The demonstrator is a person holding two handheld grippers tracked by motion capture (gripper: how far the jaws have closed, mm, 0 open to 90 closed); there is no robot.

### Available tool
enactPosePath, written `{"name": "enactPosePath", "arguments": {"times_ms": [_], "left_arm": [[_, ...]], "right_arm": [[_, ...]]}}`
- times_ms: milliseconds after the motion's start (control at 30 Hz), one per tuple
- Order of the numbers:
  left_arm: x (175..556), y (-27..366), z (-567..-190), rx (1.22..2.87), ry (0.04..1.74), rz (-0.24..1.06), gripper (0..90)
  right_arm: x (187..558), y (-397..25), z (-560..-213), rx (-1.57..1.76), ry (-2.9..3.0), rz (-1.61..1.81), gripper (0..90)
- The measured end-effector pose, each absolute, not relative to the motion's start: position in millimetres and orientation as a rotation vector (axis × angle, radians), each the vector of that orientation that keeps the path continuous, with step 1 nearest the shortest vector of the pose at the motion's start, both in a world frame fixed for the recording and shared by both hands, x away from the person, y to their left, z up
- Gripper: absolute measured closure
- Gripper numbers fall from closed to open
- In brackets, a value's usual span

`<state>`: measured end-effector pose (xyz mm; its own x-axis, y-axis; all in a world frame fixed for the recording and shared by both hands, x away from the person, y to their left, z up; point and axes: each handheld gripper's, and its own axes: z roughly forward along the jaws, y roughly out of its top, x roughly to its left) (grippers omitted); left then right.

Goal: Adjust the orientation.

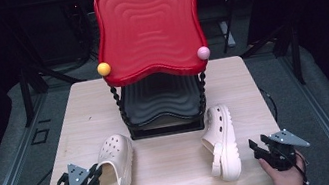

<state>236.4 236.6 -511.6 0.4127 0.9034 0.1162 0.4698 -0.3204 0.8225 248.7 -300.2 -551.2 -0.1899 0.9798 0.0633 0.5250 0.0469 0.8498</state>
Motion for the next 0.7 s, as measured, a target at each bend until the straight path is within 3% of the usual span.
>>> {"name": "enactPosePath", "arguments": {"times_ms": [700], "left_arm": [[249.8, 149.3, -520.2, 2.003, 1.109, 0.78, 81.1]], "right_arm": [[248.2, -302.0, -551.3, 1.521, 1.758, 1.062, 50.2]]}}
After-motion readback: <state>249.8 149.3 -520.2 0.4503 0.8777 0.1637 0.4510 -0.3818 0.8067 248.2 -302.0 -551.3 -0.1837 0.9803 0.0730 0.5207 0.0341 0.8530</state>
